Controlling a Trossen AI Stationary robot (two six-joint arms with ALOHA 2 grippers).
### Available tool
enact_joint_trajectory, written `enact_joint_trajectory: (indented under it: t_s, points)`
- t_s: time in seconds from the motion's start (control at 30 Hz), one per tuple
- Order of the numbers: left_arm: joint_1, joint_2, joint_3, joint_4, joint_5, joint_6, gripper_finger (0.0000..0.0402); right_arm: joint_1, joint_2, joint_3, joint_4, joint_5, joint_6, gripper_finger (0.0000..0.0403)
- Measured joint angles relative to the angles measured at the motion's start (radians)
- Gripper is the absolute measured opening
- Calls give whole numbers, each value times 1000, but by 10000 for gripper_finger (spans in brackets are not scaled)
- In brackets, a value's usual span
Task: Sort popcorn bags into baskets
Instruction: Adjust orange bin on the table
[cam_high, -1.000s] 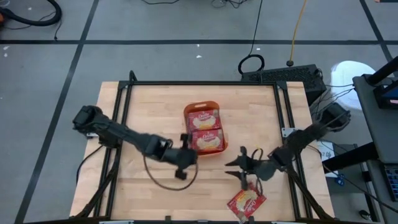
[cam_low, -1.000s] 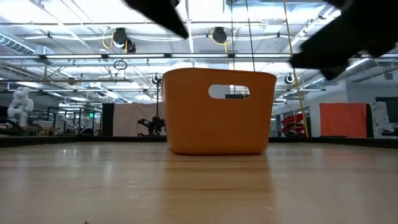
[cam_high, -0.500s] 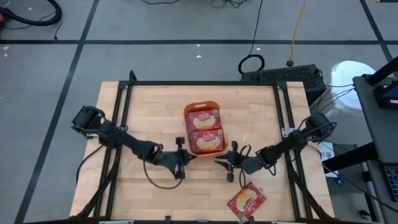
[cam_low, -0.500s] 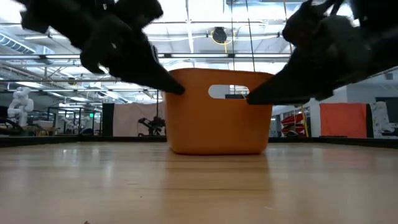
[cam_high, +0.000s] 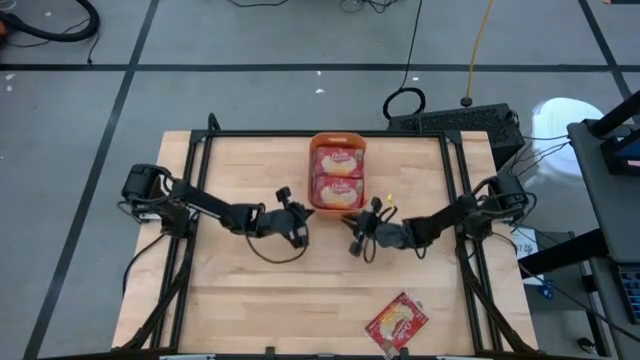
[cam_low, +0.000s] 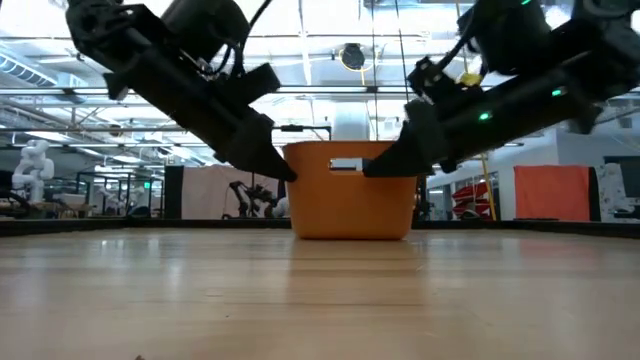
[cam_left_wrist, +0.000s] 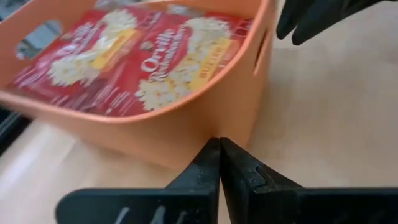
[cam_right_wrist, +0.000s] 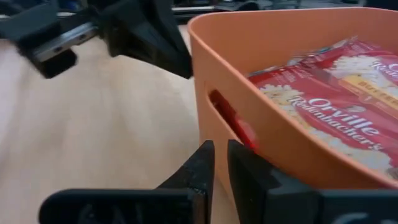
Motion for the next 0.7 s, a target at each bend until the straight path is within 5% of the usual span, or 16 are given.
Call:
enact_joint_trajectory:
  t_s: [0.53, 0.7]
  points:
    - [47, 0, 0, 19, 128, -12, 9, -238, 0, 0, 9, -199, -119, 13]
    - [47, 0, 1, 139, 130, 54, 8, -287, 0, 0, 10, -235, -165, 12]
